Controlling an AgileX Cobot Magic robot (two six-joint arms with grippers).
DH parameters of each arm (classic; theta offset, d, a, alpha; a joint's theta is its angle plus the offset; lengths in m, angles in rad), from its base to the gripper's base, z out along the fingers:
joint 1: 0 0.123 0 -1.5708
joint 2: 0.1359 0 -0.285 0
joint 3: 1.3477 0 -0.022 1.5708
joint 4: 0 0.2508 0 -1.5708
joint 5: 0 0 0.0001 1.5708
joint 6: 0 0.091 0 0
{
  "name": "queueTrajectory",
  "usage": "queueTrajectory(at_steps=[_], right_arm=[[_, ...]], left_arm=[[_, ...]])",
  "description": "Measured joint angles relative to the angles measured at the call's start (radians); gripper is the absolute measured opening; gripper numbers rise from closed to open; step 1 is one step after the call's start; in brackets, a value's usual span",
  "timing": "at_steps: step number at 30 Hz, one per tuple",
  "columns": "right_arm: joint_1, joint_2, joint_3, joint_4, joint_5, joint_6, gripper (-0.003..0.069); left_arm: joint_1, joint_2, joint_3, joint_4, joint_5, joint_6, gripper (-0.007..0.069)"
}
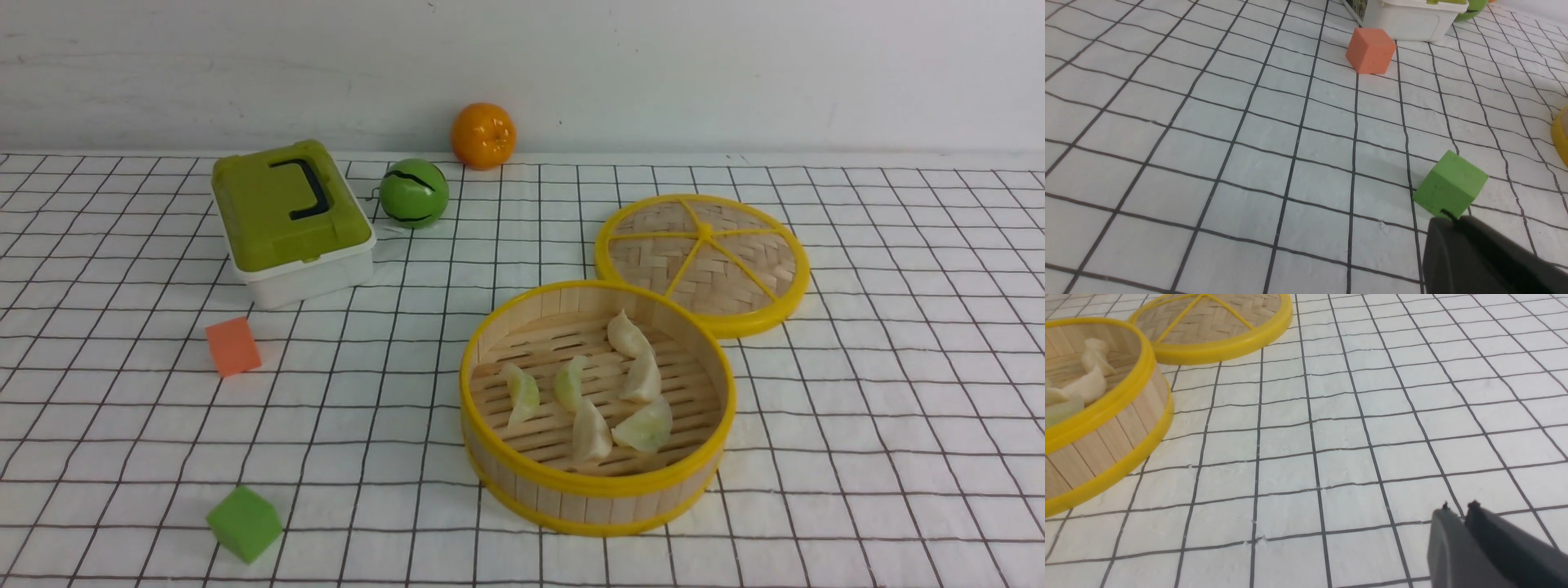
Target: Put the dumplings into the steamer on the table with the white tablecloth.
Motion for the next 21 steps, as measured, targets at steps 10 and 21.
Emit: queueTrajectory(at_steps=[10,21], right_arm=[[0.000,0.000,0.000,0.000,0.000,0.000,0.0071],[0.000,0.000,0.000,0.001,0.000,0.000,0.0092]], left_arm=[[0.000,0.000,0.000,0.000,0.000,0.000,-0.0013],[0.000,0.000,0.000,0.001,0.000,0.000,-0.0013]])
